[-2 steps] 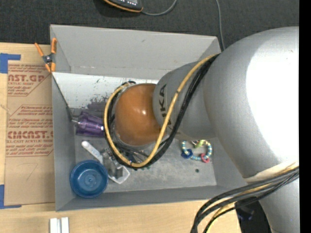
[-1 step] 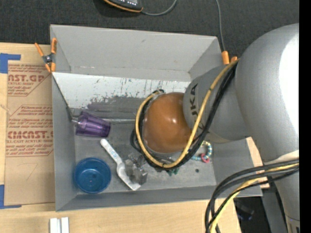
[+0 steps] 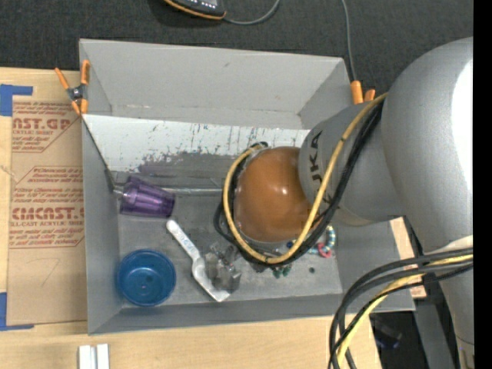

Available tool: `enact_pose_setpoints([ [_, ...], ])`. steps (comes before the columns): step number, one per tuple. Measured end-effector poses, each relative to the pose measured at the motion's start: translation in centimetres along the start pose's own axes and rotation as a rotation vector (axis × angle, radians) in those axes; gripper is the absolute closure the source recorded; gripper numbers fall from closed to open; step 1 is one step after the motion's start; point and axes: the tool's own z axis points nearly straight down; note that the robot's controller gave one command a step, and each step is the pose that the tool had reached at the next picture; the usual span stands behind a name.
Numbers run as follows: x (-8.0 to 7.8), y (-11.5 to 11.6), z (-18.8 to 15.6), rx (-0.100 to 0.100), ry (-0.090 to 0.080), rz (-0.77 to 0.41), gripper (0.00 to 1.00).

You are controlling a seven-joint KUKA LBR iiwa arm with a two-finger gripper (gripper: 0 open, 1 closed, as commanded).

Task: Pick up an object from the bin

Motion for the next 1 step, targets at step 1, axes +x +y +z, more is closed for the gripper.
enact_pose_setpoints([
  [1,-0.8,-1.55,0.1,0.001,0.0,-0.173,1.0],
])
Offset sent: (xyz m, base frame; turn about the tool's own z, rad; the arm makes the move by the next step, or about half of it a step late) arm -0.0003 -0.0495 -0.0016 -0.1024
